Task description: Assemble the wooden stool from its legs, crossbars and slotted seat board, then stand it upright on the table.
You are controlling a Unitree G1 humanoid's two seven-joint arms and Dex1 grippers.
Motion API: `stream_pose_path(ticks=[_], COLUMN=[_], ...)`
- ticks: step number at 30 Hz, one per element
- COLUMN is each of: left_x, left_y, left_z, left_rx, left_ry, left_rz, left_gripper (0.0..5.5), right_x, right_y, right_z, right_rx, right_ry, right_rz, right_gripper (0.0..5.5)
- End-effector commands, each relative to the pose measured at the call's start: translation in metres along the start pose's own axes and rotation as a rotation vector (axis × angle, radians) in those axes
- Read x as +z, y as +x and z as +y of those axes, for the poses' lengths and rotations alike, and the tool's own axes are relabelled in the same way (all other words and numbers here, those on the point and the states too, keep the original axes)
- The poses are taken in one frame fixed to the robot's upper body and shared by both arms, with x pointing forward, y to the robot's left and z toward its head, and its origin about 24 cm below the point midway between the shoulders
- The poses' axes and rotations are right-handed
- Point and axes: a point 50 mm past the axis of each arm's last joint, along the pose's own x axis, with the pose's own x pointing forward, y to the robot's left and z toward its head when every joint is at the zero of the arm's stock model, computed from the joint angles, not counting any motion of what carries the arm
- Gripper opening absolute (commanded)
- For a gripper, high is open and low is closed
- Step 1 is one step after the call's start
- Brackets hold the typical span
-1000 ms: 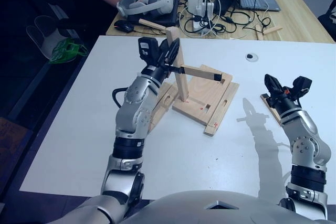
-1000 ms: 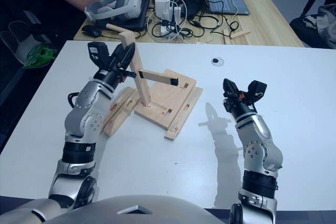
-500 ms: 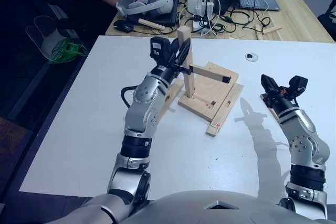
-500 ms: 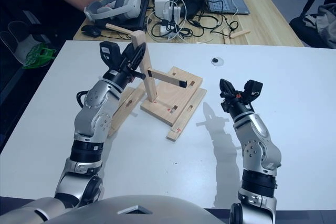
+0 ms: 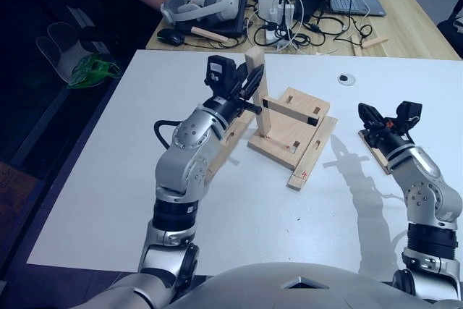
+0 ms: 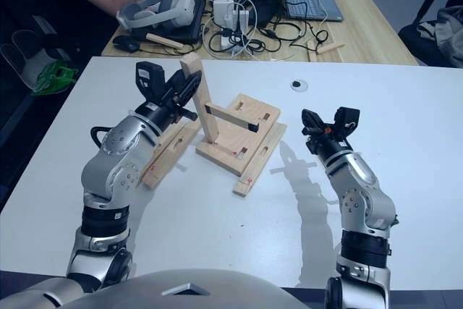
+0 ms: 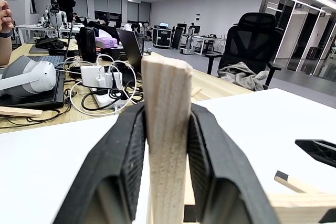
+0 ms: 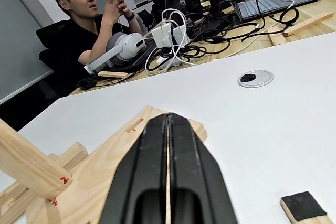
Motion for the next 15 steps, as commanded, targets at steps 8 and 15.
stream_pose_path(ticks=[8,15], left_x=[-0.044,-0.031], left_y=[-0.022,-0.02], left_z=[0.0,-0.001], left_rx=[-0.056,-0.048], left_ry=[-0.049,-0.043], left_rz=[0.414,0.276], left_gripper=[1.01,1.01], right_x=[-0.004,-0.009], right_y=[-0.001,0.001], right_z=[-0.001,0.001], right_rx=[-0.005,0.011], right_ry=[-0.03,-0.028], right_rz=[0.001,0.005], right_gripper=[0.0,0.0])
